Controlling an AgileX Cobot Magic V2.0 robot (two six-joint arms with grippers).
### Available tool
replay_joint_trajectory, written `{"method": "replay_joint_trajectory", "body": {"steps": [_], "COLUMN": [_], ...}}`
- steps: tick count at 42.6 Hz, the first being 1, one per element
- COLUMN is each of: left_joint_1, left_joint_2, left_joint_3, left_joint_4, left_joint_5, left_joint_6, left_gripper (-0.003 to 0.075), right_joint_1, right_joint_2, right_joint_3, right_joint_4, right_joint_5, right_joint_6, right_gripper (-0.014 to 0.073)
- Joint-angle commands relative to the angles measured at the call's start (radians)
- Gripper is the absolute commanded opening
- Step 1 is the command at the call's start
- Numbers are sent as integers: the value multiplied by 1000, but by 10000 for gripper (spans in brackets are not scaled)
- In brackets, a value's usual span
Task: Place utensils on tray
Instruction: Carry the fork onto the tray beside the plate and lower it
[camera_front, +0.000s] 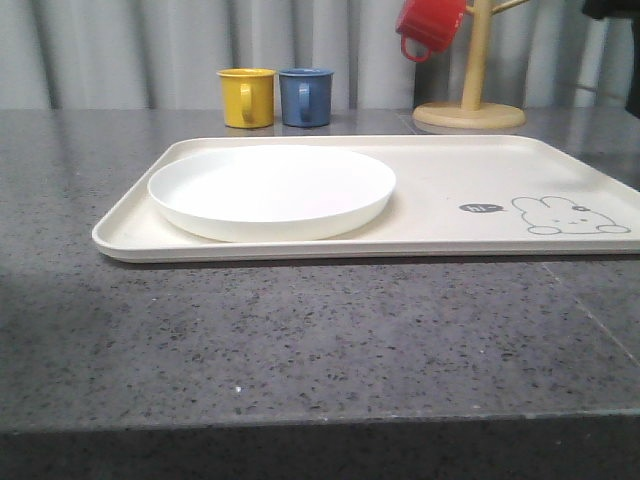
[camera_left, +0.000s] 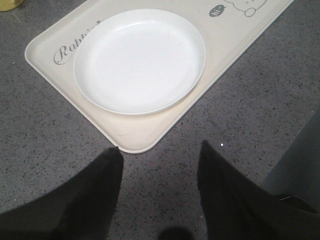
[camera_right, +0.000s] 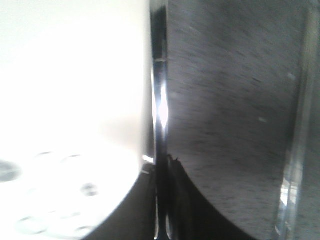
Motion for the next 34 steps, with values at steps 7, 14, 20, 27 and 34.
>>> {"method": "replay_joint_trajectory", "body": {"steps": [7, 14, 20, 27, 34], "left_joint_1": [-8, -8, -8, -8, -8], "left_joint_2": [-3, -3, -3, -3, -3], "left_joint_3": [-27, -27, -27, -27, -27], "left_joint_4": [0, 0, 0, 0, 0], "left_joint_5": [-68, -68, -68, -68, -68], "left_joint_6": [-8, -8, -8, -8, -8], "left_gripper": [345, 345, 345, 345, 345], "right_joint_1": [246, 338, 346, 346, 344], "right_joint_2": [-49, -16, 21, 71, 114], "right_joint_3": [-92, -100, -100, -100, -101], "right_joint_4": [23, -65, -102, -97, -100], "right_joint_5": [40, 29, -34, -89, -91], "right_joint_6": [41, 302, 483, 531, 539], "right_gripper": [-29, 7, 8, 8, 8]}}
